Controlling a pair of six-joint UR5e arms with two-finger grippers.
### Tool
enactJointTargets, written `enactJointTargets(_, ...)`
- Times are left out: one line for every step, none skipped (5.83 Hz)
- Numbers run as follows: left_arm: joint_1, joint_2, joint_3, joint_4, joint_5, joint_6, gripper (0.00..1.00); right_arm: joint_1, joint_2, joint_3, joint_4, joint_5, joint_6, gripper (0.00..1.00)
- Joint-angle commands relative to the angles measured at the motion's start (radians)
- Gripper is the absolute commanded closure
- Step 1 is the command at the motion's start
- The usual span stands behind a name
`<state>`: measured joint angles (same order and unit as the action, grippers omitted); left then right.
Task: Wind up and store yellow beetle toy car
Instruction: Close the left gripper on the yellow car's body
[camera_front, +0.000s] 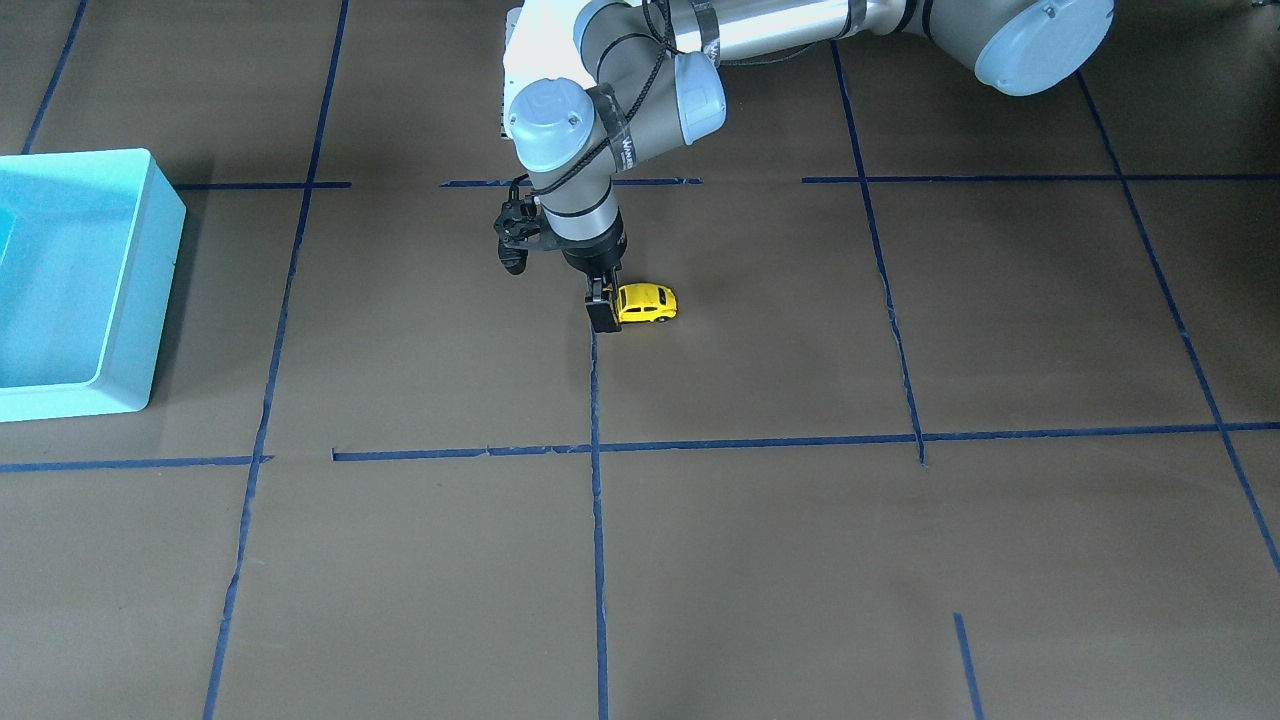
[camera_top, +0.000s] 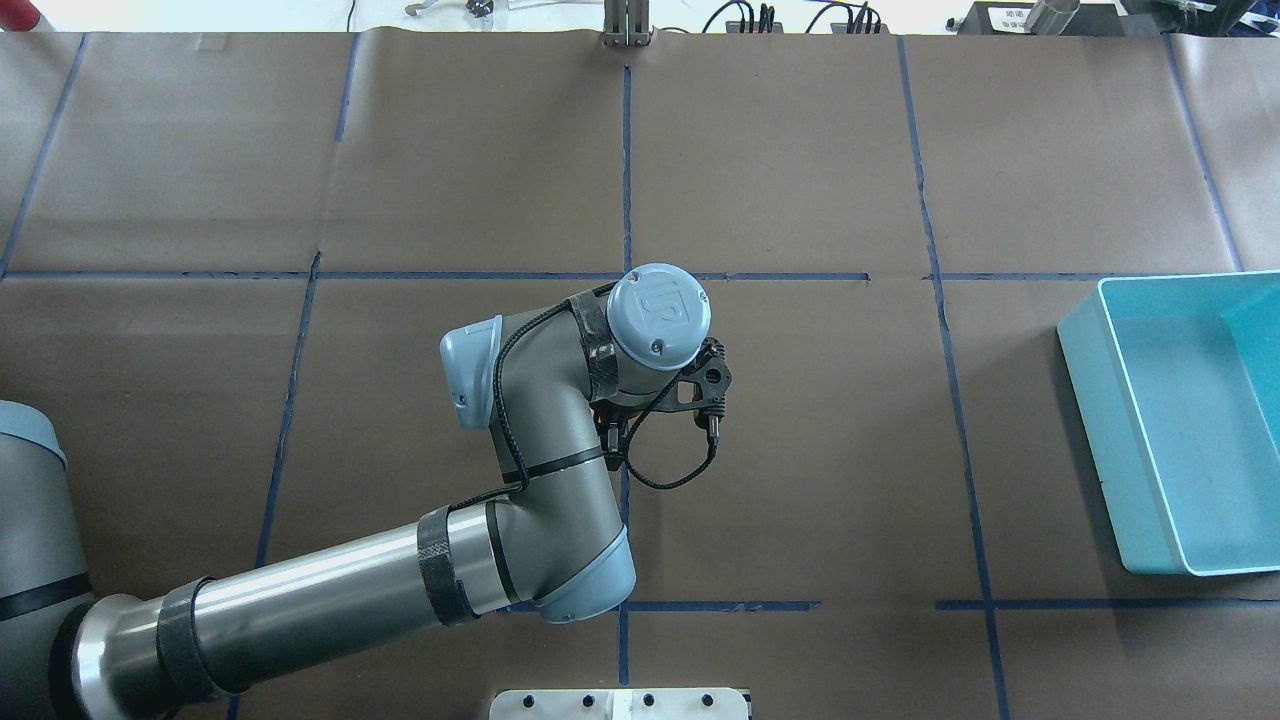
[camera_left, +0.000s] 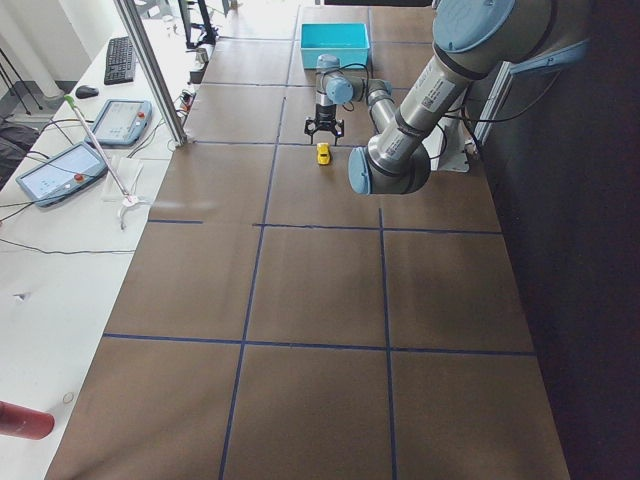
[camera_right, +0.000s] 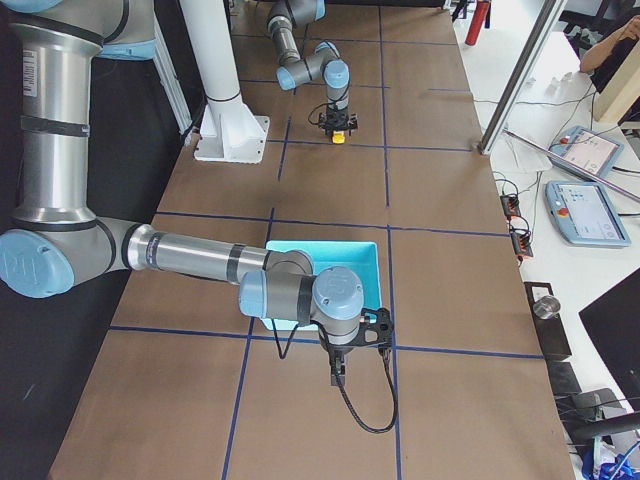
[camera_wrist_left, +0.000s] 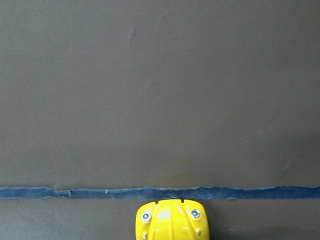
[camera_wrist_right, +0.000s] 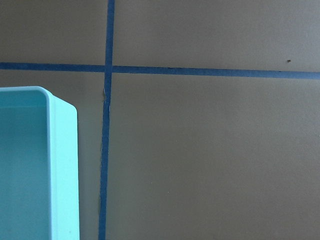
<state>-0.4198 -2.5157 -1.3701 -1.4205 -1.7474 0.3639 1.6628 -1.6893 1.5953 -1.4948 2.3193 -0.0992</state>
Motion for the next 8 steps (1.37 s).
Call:
enactJointTargets(-0.001, 0.011, 0.000, -0.002, 0.003, 0.000, 0.00, 0.000, 0.000, 0.000, -0.001, 0.000, 0.001, 0.00)
enactJointTargets(-0.001, 0.018, 0.000, -0.009, 0.003, 0.000, 0.02, 0.000, 0.000, 0.000, -0.001, 0.000, 0.001, 0.00)
enactJointTargets(0.001, 0.020, 0.000, -0.011, 0.003, -0.002, 0.04, 0.000, 0.000, 0.000, 0.001, 0.000, 0.003, 0.00)
enactJointTargets(0.004, 0.020, 0.002, -0.021, -0.001, -0.003, 0.07, 0.000, 0.000, 0.002, 0.001, 0.000, 0.003, 0.00)
enactJointTargets(0.006, 0.020, 0.002, -0.021, -0.006, -0.011, 0.13, 0.000, 0.002, 0.002, 0.001, 0.000, 0.003, 0.00)
enactJointTargets(0.006, 0.020, 0.002, -0.029, -0.007, -0.010, 0.45, 0.000, 0.002, 0.002, 0.001, 0.000, 0.004, 0.00)
enactJointTargets(0.004, 0.018, 0.000, -0.031, -0.006, -0.011, 0.73, 0.000, 0.003, 0.002, 0.001, 0.000, 0.006, 0.00)
enactJointTargets(0.004, 0.017, -0.007, -0.032, -0.004, -0.011, 0.89, 0.000, 0.003, 0.002, -0.001, 0.000, 0.004, 0.00)
